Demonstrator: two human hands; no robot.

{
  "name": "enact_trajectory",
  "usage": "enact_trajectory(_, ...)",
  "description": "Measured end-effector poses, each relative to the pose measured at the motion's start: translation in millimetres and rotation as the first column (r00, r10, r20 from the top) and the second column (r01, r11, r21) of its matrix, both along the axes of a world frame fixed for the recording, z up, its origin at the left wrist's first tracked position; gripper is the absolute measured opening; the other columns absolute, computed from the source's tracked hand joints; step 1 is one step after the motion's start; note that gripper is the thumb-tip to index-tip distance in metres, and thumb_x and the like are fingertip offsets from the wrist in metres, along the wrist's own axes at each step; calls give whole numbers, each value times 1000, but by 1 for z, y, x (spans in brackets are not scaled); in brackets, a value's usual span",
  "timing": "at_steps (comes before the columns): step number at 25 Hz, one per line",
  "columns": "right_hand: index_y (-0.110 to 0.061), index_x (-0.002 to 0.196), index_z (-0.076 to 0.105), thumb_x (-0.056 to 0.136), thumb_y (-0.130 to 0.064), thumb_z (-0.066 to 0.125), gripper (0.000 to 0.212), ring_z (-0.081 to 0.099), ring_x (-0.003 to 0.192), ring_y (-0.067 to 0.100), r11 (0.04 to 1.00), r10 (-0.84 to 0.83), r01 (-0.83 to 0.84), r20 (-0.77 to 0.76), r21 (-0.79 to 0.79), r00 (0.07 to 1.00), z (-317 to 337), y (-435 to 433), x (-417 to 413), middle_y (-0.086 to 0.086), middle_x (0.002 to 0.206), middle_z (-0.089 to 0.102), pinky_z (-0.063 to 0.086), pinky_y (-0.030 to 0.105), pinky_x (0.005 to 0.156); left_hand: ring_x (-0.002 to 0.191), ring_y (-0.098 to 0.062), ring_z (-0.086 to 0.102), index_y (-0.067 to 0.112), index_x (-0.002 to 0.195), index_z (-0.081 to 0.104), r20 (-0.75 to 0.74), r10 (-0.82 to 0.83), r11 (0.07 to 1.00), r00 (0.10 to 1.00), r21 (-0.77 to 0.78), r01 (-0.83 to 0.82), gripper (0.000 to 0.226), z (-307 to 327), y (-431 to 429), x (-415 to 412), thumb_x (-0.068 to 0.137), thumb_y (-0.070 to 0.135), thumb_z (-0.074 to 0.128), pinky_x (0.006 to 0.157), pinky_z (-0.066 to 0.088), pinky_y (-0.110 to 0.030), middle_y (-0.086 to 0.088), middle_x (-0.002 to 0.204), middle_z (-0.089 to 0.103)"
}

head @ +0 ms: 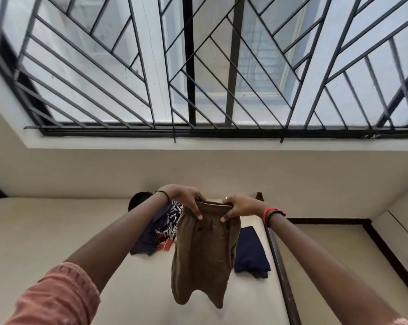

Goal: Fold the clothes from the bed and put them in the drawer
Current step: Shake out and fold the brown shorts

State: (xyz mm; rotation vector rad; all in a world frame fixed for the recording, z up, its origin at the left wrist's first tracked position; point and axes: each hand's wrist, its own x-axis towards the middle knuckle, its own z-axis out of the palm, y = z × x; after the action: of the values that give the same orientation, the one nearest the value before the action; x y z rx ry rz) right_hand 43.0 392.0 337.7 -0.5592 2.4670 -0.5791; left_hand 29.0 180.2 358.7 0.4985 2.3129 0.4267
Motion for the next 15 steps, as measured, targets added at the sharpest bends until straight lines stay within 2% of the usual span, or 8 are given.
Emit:
enact_trajectory(2, -14, 110, 62, 80, -27, 74, 35, 53, 89, 13, 1000, -6, 6, 3, 21, 1000, -14, -1, -4, -4, 89, 59, 33, 6, 51, 91, -12, 60, 15, 116, 64, 27, 32, 999, 999, -11, -32, 46, -17, -1, -4, 75, 28, 79, 75, 48, -18, 4, 100, 65)
enact_trajectory(4, -11, 112, 63, 82, -26, 71, 34, 52, 88, 13, 999, 6, -4, -50, 47, 999, -22, -3, -10, 2, 96, 64, 34, 3, 47, 91, -16, 61, 11, 115, 65, 12, 67, 997, 998, -37, -67, 47, -34, -3, -13, 74, 28, 80, 69, 46, -19, 1, 100, 65)
enact_trajectory(6, -8, 108, 66, 81, -25, 72, 33, 54, 85, 16, 999, 16, -10, -119, 49, 993, -29, -6, -19, 9, 98, 67, 35, 12, 50, 92, -23, 62, 5, 111, 66, -76, 102, 992, 992, -61, -107, 45, -46, -4, -24, 74, 27, 79, 71, 48, -26, -7, 101, 67)
enact_trajectory(8, -4, 100, 68, 79, -22, 74, 29, 54, 81, 19, 999, -26, 30, -174, 22, 984, -33, -6, -32, 12, 89, 65, 33, 26, 58, 96, -31, 63, -1, 106, 67, -196, 136, 987, 971, -62, -151, 44, -52, -3, -35, 74, 26, 79, 75, 49, -30, -17, 102, 67)
enact_trajectory(10, -4, 93, 67, 79, -20, 72, 22, 58, 80, 22, 996, -86, 84, -248, -22, 965, -36, -6, -44, 12, 87, 67, 33, 28, 60, 102, -32, 57, -5, 104, 66, -299, 173, 979, 939, -50, -196, 43, -52, 0, -44, 76, 26, 77, 77, 45, -29, -22, 103, 62)
enact_trajectory(13, -13, 91, 68, 82, -21, 63, 13, 63, 88, 28, 992, -127, 118, -418, -47, 899, -52, -8, -45, 8, 88, 69, 37, 30, 61, 111, -31, 43, -3, 114, 61, -389, 208, 977, 898, 32, -212, 47, -62, -3, -42, 78, 23, 75, 87, 35, -25, -17, 102, 44)
enact_trajectory(15, -19, 95, 67, 82, -25, 55, 18, 64, 87, 28, 989, -151, 132, -496, -72, 855, -83, -13, -34, 5, 89, 70, 45, 33, 62, 113, -33, 43, -3, 134, 45, -406, 257, 966, 877, 126, -225, 65, -90, -11, -29, 79, 17, 73, 96, 33, -23, -17, 114, 37)
